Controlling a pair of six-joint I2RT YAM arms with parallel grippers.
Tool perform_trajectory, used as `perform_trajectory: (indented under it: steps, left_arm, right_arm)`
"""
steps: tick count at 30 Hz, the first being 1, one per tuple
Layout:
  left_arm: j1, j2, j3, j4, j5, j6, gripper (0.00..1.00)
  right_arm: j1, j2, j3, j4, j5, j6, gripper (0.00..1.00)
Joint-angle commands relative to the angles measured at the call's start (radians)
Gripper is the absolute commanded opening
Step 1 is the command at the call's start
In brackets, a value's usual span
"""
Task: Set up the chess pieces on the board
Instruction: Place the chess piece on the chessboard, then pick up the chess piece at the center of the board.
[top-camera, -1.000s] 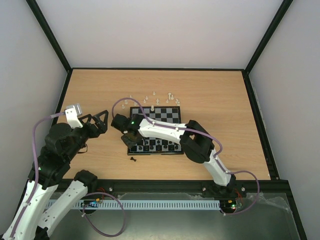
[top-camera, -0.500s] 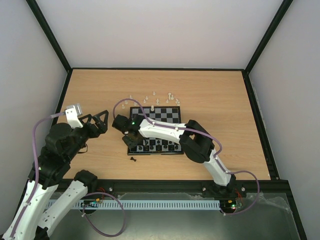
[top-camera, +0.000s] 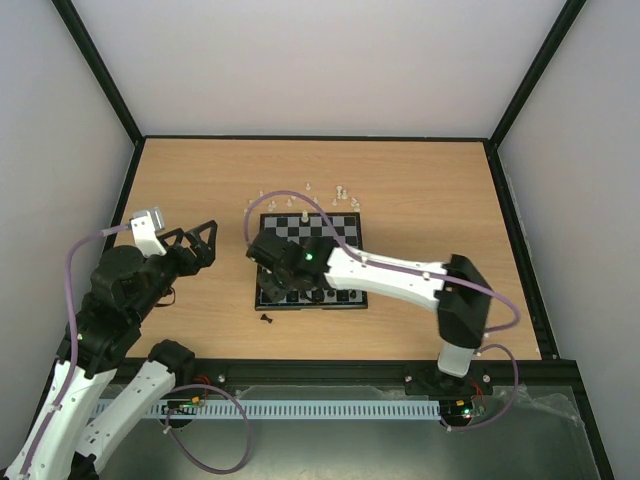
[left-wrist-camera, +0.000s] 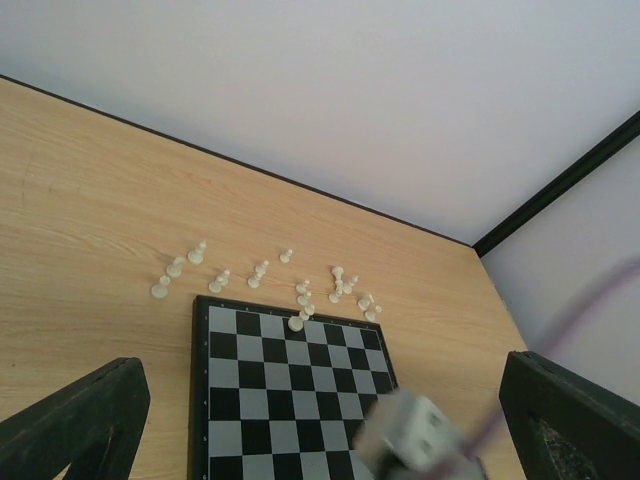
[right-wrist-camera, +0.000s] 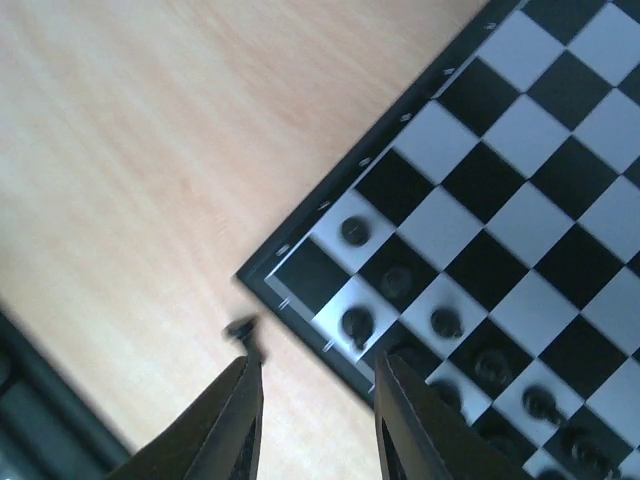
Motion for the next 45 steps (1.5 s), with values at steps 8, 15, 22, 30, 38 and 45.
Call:
perform_trajectory:
  steps: [8, 15, 22, 30, 38, 45]
  left_arm:
    - [-0.002, 0.034, 0.001, 0.005, 0.041, 0.006, 0.99]
    - [-0.002, 0.055, -0.017, 0.023, 0.071, -0.001, 0.99]
    - [-0.002, 0.059, -0.048, 0.043, 0.077, 0.012, 0.99]
    - [-0.002, 0.147, -0.065, 0.113, 0.129, 0.023, 0.99]
    - [-0.002, 0.197, -0.086, 0.163, 0.175, 0.013, 0.99]
    - [-0.004, 0.232, -0.102, 0.183, 0.226, 0.000, 0.99]
  right_arm:
    - [0.112, -0.340, -0.551, 0.427, -0.144, 0.055, 0.46]
    - [0.143, -0.320, -0.655, 0.554, -0.104, 0.084, 0.52]
    - [0.205, -0.320, -0.694, 0.607, -0.050, 0.095, 0.62]
    - [0.224, -0.405, -0.737, 0.606, -0.007, 0.133, 0.99]
    - [0.225, -0.620, -0.856, 0.628, 0.041, 0.197, 0.99]
    - [0.224, -0.805, -0.940, 0.614, 0.090, 0.247, 0.99]
